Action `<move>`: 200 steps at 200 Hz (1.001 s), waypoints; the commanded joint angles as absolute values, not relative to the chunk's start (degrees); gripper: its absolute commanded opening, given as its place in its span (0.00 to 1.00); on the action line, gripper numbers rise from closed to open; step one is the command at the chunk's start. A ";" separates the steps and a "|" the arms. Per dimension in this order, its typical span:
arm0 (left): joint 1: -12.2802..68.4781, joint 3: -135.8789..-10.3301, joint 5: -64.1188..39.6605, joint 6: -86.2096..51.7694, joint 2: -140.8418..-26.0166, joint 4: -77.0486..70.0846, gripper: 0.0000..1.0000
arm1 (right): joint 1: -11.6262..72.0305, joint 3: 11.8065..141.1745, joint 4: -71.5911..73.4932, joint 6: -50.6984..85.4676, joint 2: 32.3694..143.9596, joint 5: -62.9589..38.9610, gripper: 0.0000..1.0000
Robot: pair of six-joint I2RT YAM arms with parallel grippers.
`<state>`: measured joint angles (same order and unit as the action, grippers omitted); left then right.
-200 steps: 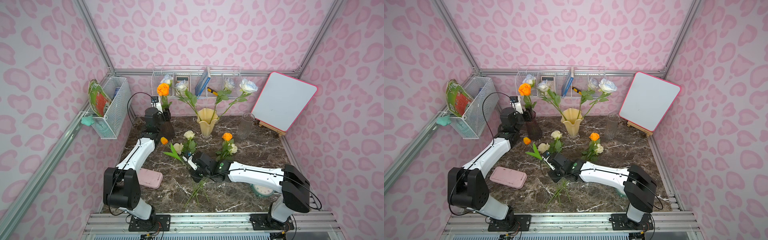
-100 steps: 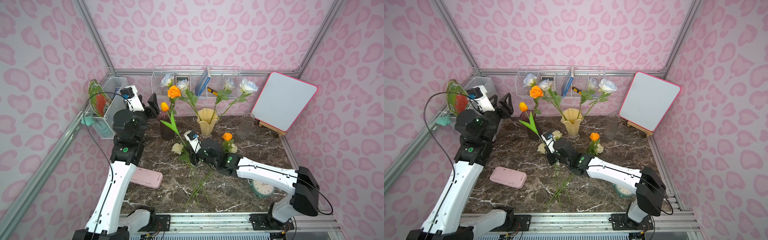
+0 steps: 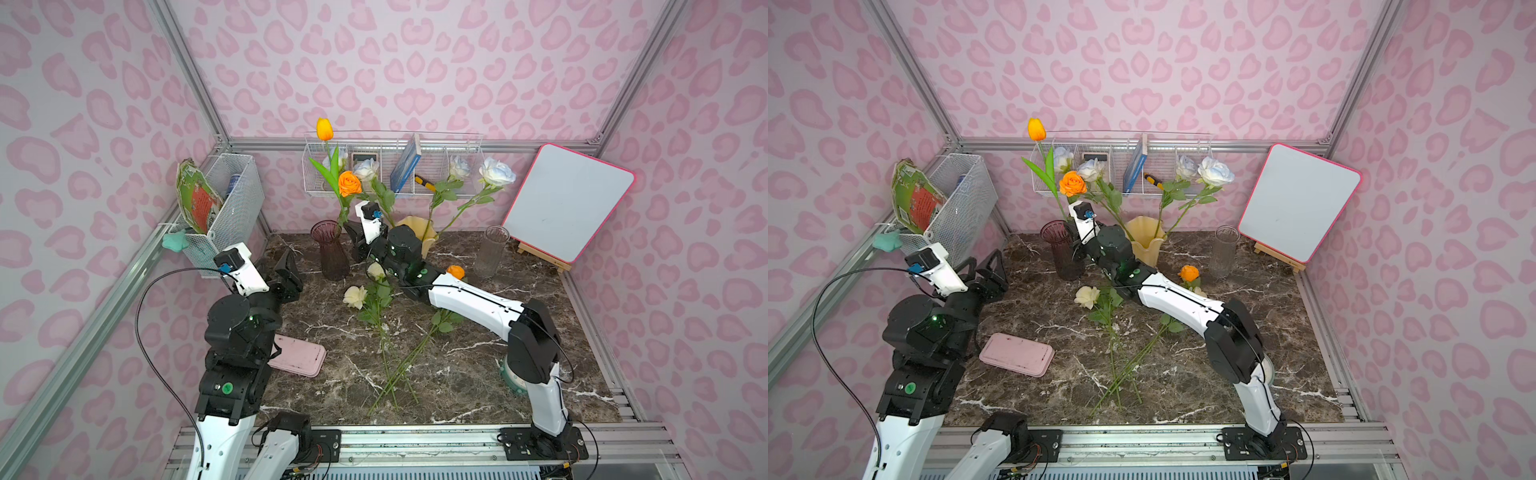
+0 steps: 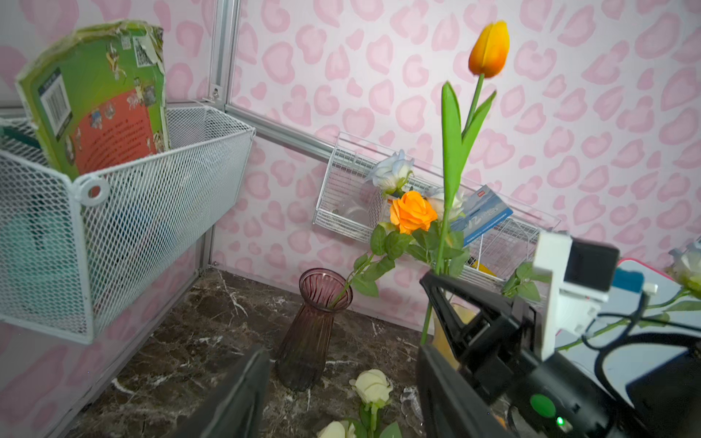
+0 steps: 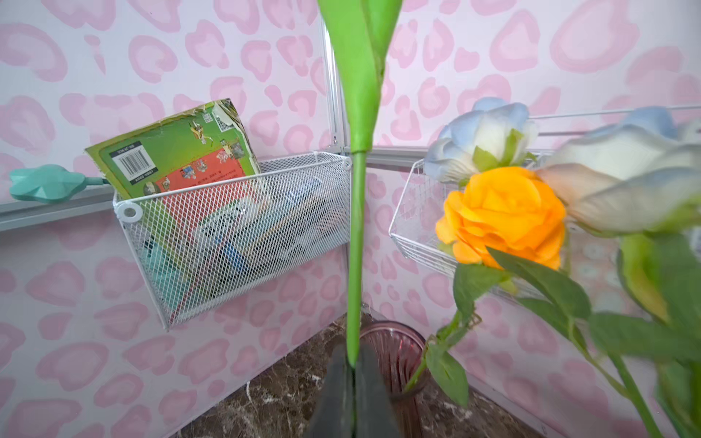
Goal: Arrange the flowers in different vases according to their colors
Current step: Insert the flower into the vase.
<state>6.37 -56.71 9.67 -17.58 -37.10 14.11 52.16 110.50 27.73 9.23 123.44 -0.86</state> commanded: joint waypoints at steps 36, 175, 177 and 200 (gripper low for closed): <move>6.37 -54.46 10.64 -18.06 -34.03 20.37 0.65 | 50.29 134.65 32.34 14.86 140.56 -8.24 0.00; 6.39 -52.75 0.03 -22.44 -36.47 25.12 0.66 | 48.55 141.55 42.58 21.17 152.79 -10.34 0.00; 6.41 -52.91 0.36 -22.70 -36.91 25.42 0.66 | 48.66 140.75 42.99 21.18 152.41 -10.36 0.00; 6.33 -53.71 5.82 -24.68 -41.12 24.50 0.69 | 49.48 130.70 47.57 20.49 146.99 -10.01 0.00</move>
